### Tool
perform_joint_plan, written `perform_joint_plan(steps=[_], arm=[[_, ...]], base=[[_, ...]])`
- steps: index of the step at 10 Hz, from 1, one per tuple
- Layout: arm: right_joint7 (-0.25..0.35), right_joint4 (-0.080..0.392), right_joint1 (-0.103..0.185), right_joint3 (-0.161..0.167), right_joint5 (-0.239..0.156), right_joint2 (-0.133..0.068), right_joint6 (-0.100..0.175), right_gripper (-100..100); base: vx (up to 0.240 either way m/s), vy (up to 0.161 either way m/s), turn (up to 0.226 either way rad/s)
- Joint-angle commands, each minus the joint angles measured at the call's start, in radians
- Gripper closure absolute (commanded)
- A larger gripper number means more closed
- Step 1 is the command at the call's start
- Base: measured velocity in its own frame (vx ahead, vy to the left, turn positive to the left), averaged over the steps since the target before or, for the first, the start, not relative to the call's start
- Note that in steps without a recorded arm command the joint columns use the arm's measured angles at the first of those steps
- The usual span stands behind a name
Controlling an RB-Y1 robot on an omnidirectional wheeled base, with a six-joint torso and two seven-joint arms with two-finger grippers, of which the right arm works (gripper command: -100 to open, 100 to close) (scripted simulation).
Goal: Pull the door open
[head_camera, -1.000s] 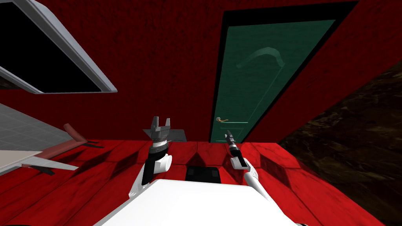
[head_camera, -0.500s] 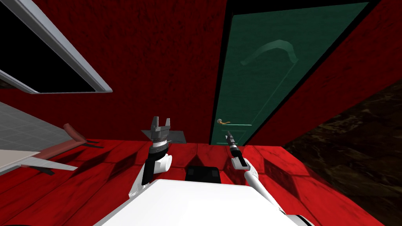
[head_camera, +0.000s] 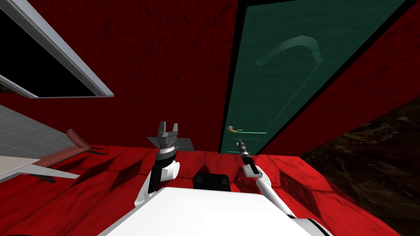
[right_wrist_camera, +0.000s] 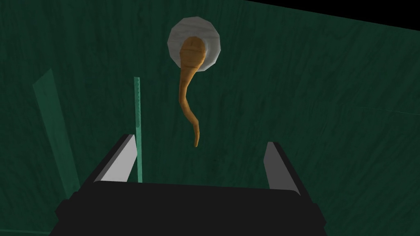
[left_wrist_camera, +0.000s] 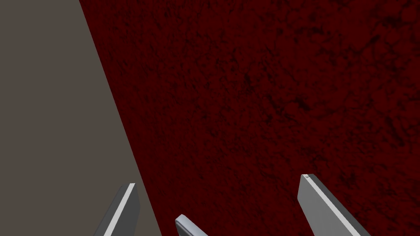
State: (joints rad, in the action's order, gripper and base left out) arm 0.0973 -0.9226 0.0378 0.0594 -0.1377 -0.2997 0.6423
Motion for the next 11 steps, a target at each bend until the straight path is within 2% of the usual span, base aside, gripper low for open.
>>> perform_joint_plan(steps=[1,3,4,5,7,8,10,11], arm=[[0.001,0.035,0.016,0.0,-0.002,-0.006,0.001,-100],[0.002,0.058,0.024,-0.001,-0.003,-0.01,0.002,-100],[0.002,0.048,0.021,-0.001,-0.003,-0.009,-0.002,-100],[0.016,0.067,0.016,-0.013,-0.01,-0.027,0.013,-100],[0.027,0.08,0.011,-0.022,-0.016,-0.042,0.024,-100],[0.04,0.095,0.004,-0.032,-0.022,-0.058,0.036,-100],[0.04,0.095,0.004,-0.032,-0.022,-0.058,0.036,-100],[0.06,0.118,-0.005,-0.049,-0.033,-0.083,0.056,-100]], base=[[0.122,-0.031,0.029],[0.109,-0.033,0.023],[0.037,-0.006,0.005],[0.112,0.05,0.172],[0.163,0.058,0.098],[0.16,0.05,0.173],[0.077,0.016,0.022],[0.092,0.032,0.181]])
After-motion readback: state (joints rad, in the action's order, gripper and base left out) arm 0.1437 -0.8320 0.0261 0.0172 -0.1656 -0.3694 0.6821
